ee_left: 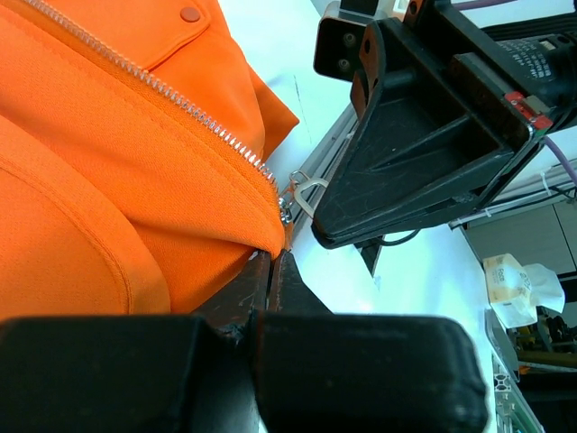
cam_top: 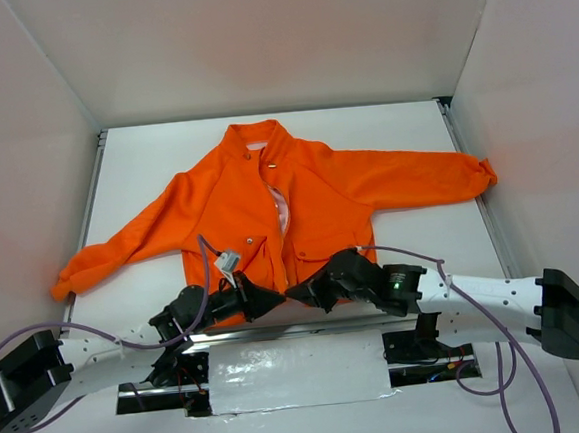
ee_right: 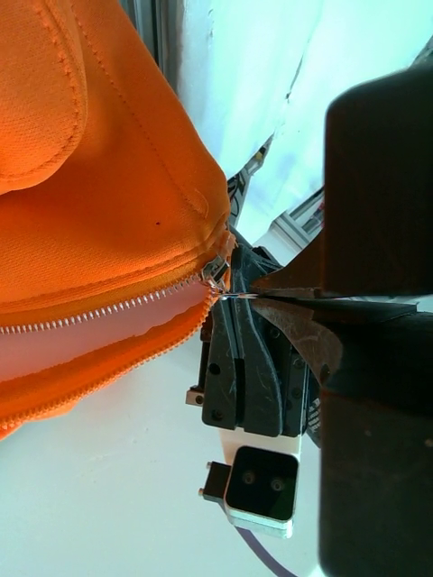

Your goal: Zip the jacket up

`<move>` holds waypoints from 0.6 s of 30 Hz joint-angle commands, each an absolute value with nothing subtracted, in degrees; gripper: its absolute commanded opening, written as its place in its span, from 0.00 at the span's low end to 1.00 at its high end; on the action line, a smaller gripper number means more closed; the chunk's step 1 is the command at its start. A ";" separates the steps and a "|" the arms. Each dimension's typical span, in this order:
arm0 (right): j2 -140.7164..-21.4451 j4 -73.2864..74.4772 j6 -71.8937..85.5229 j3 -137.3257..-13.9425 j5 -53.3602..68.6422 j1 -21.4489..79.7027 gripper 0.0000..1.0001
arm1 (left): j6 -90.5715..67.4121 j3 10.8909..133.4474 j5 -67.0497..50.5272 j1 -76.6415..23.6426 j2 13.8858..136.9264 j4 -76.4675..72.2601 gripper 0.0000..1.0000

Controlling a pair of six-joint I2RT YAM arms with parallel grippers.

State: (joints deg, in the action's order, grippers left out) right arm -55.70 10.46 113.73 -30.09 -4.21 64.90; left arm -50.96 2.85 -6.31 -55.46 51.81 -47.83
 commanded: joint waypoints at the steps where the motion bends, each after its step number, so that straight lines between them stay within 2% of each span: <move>1: -53.97 11.94 135.09 -33.65 -5.44 64.16 0.00 | -49.75 0.18 -7.30 -56.34 52.03 -52.21 0.00; 7: -56.33 5.19 136.40 -32.43 -1.58 61.44 0.00 | -48.96 0.18 -5.71 -56.87 52.47 -49.40 0.00; 18: -61.95 4.57 138.51 -36.73 1.66 56.52 0.00 | -48.52 0.18 -3.78 -57.74 54.58 -48.51 0.00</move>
State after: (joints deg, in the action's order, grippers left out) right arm -60.31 9.28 113.75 -32.56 2.07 59.48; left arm -50.68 2.85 -2.90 -56.86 53.58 -47.22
